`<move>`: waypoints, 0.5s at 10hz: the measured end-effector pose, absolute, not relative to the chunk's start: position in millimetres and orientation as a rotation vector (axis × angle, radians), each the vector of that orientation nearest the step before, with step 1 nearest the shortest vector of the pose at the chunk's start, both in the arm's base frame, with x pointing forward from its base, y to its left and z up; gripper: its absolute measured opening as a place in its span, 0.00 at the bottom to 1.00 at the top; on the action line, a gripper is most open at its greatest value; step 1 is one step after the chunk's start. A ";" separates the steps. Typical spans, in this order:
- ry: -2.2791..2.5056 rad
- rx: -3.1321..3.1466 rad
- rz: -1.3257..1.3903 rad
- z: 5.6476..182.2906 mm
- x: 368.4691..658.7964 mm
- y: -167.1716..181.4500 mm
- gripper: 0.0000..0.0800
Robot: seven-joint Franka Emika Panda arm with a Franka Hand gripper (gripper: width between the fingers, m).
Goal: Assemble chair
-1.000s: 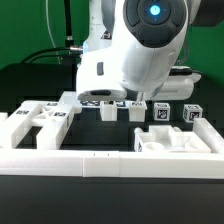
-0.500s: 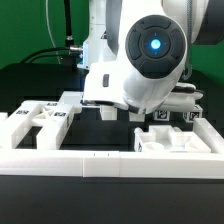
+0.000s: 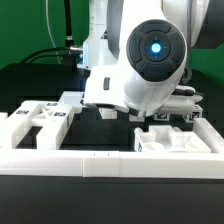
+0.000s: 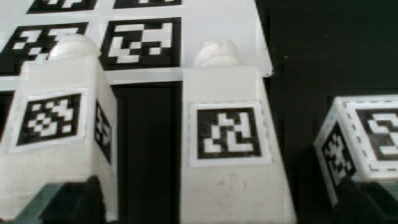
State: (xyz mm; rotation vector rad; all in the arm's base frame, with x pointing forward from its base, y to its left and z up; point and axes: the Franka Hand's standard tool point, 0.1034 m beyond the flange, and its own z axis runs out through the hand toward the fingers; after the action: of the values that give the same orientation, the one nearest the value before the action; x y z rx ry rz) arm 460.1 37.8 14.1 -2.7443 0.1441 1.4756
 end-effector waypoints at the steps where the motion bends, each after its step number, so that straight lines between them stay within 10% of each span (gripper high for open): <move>1: 0.144 -2.744 1.476 14.1 460.1 37.6 0.64; 5: 0.123 -2.744 1.463 13.8 461.4 37.6 0.35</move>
Offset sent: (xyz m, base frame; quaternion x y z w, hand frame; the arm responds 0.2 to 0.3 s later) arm 0.0016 -0.0010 -0.0032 -0.0078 0.0232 -0.0218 0.9995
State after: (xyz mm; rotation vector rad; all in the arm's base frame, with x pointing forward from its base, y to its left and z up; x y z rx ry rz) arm 461.4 37.6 13.8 -2.7436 0.1235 1.4633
